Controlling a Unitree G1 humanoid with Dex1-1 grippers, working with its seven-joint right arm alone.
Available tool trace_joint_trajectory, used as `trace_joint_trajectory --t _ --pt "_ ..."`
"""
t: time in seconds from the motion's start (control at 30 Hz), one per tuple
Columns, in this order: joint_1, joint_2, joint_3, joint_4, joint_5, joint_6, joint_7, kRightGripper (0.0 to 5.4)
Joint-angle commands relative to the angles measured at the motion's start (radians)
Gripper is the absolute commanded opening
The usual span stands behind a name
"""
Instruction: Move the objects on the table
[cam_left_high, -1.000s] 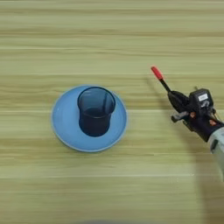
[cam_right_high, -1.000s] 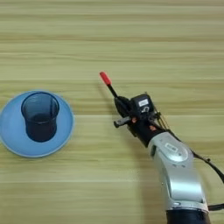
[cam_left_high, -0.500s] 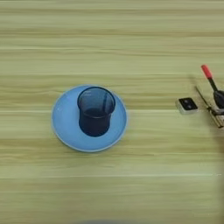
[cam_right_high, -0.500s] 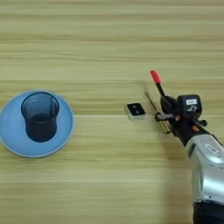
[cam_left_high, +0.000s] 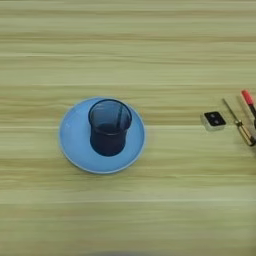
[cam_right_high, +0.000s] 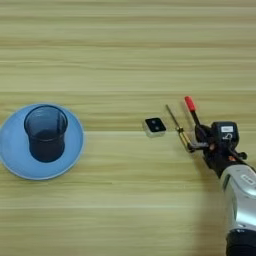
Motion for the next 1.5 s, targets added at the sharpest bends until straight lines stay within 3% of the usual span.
trace_joint_trajectory --t 0.03,0.33,0.8,1.17,1.5 --pt "-0.072 -0.063 -0.001 0.029 -0.01 -0.065 -0.013 0.44" --pt "-0.1 -0.076 0.005 0.133 -0.011 -0.112 -0.012 0.44" --pt "-0.109 -0.075 0.029 0.172 -0.007 -0.139 -0.012 0.44" --pt "-0.103 -0.073 0.034 0.135 -0.003 -0.133 -0.018 1.74" --pt "-0.051 -0.05 0.046 -0.049 0.003 -0.093 -0.029 2.96"
